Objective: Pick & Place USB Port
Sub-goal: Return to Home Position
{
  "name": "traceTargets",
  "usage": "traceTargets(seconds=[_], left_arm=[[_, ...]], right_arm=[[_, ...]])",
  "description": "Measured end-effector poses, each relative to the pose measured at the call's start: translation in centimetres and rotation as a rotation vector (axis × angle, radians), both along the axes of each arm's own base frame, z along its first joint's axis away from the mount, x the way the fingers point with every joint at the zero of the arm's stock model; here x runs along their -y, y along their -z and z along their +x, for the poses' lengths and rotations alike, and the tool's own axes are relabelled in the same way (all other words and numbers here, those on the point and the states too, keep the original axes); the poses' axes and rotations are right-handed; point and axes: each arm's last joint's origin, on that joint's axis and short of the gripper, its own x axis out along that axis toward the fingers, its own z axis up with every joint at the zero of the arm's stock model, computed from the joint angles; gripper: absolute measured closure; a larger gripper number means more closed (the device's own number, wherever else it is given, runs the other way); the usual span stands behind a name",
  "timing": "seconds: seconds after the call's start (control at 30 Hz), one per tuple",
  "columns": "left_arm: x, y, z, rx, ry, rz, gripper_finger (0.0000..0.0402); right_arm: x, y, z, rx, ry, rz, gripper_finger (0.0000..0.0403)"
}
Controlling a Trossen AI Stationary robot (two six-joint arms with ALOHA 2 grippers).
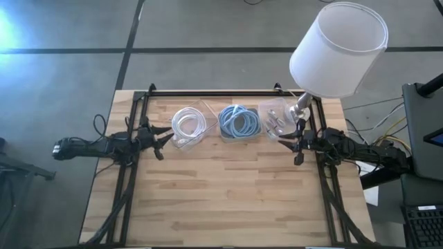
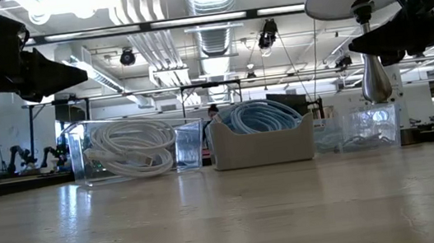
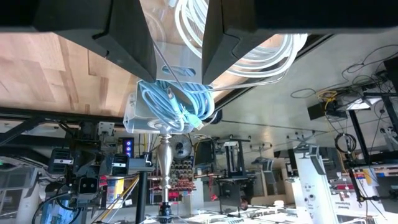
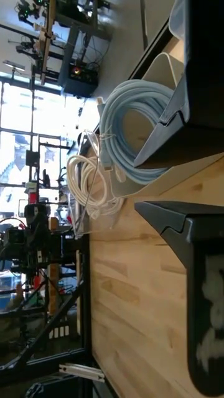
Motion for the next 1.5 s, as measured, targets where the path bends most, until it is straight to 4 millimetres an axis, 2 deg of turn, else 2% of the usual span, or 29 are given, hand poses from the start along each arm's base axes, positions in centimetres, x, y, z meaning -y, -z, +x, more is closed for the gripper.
traceTargets(seconds=[0.5, 1.13, 1.5], left_arm=[[0.00, -0.01, 0.00, 0.000, 0.000, 0.000, 0.0268], [0.00, -0.01, 0.00, 0.000, 0.000, 0.000, 0.0268], [0.00, -0.01, 0.00, 0.000, 0.000, 0.000, 0.0268]], right_arm=[[0.00, -0.02, 0.00, 0.001, 0.000, 0.000, 0.0335], [0.00, -0.01, 0.00, 0.000, 0.000, 0.000, 0.0312], [0.00, -0.02, 0.00, 0.001, -0.001, 0.000, 0.0329]])
